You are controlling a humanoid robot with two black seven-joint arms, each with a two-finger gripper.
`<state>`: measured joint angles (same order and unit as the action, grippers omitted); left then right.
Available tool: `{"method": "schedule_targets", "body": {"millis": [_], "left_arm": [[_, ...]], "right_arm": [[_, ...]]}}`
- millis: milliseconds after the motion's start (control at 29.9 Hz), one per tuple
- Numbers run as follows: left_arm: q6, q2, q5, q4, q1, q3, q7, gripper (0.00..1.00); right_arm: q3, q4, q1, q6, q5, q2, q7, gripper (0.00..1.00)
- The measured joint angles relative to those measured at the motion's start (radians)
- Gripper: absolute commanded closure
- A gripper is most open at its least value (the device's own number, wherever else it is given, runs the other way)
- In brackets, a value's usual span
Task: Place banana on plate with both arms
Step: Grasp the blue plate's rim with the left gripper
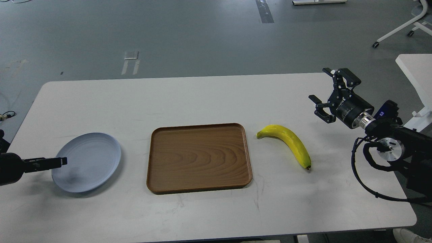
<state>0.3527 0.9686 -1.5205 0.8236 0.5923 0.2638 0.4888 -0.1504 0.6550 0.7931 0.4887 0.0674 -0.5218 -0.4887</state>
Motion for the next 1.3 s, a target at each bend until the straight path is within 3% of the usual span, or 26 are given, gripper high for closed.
{"method": "schedule_targets", "body": {"millis": [267, 334, 401, 468, 501, 568, 1103, 1304], "left_arm": [[0.001, -0.024, 0.000, -0.033, -0.007, -0.001, 0.000, 0.21], [0.002, -0.029, 0.000, -0.038, -0.012, -0.002, 0.000, 0.31], [0.002, -0.036, -0.001, -0.042, -0.014, -0.002, 0.000, 0.59], [0.002, -0.039, -0.001, -0.045, -0.016, -0.002, 0.000, 0.78], [0.002, -0.040, -0.001, -0.046, -0.016, -0.002, 0.000, 0.78], [0.002, -0.041, -0.001, -0.046, -0.016, -0.001, 0.000, 1.00], [-0.007, -0.036, 0.039, -0.044, 0.001, 0.001, 0.000, 1.00], [0.032, -0.030, 0.130, -0.035, 0.065, 0.001, -0.001, 1.00]], "right_arm": [[0.000, 0.000, 0.000, 0.000, 0.000, -0.001, 0.000, 0.00], [0.000, 0.000, 0.000, 0.000, 0.000, -0.001, 0.000, 0.00], [0.000, 0.000, 0.000, 0.000, 0.000, -0.001, 0.000, 0.00], [0.000, 0.000, 0.000, 0.000, 0.000, -0.001, 0.000, 0.00], [0.000, 0.000, 0.000, 0.000, 0.000, -0.001, 0.000, 0.00], [0.000, 0.000, 0.000, 0.000, 0.000, -0.001, 0.000, 0.00], [0.001, 0.000, 0.000, 0.000, 0.000, -0.001, 0.000, 0.00], [0.001, 0.000, 0.000, 0.000, 0.000, -0.001, 0.000, 0.00]]}}
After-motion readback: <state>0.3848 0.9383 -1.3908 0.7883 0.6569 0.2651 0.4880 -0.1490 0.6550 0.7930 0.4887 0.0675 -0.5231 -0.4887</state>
